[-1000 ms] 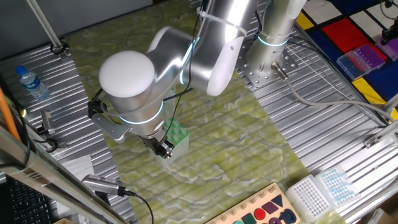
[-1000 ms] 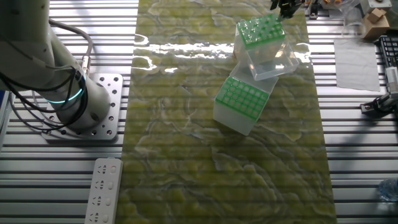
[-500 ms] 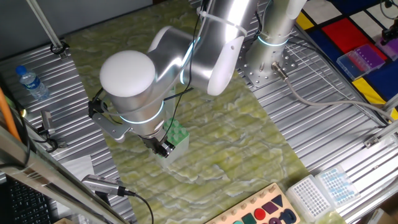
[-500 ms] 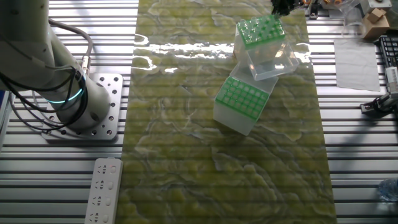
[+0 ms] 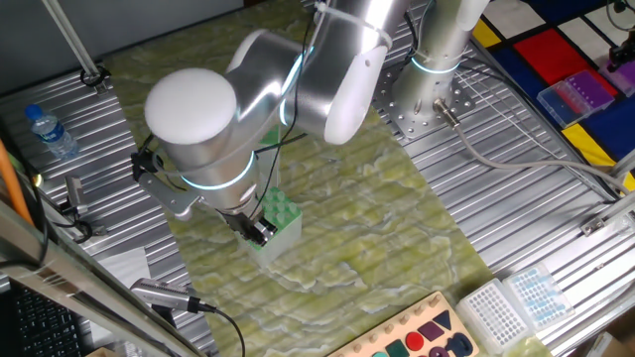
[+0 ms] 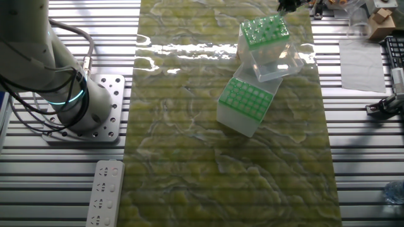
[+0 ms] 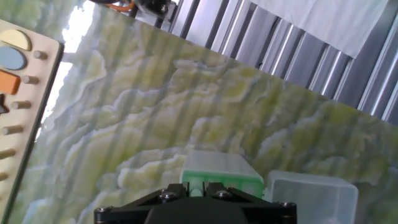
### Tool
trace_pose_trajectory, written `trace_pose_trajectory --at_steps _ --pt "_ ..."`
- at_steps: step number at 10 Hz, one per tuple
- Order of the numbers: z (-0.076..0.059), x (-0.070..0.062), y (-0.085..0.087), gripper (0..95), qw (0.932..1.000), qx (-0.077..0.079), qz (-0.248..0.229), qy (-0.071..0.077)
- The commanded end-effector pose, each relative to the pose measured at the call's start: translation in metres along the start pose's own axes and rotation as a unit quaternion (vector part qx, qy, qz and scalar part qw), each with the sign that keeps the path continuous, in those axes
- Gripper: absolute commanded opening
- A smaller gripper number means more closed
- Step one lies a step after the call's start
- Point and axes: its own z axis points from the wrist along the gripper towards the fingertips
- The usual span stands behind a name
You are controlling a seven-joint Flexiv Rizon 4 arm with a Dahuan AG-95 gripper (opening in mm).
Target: Transfer all large pipette tips from one holder to another
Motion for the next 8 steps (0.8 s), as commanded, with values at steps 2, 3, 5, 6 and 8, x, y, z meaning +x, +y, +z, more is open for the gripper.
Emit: trace_pose_trajectory --at_steps 2,3,5,6,8 --pt "-0.029 0.001 -0.004 0.0 1.0 -0.007 0.006 0.003" --pt "-0.034 0.0 -0.005 0.0 0.9999 -0.008 0.009 0.005" --pt "-0.046 -0.005 -0.004 0.0 0.9995 -0.011 0.024 0.015" --pt "-0.05 -0.007 -0.003 0.0 0.9993 -0.013 0.03 0.019" --pt "-0.063 -0.013 -0.002 0.0 0.9988 -0.017 0.036 0.03"
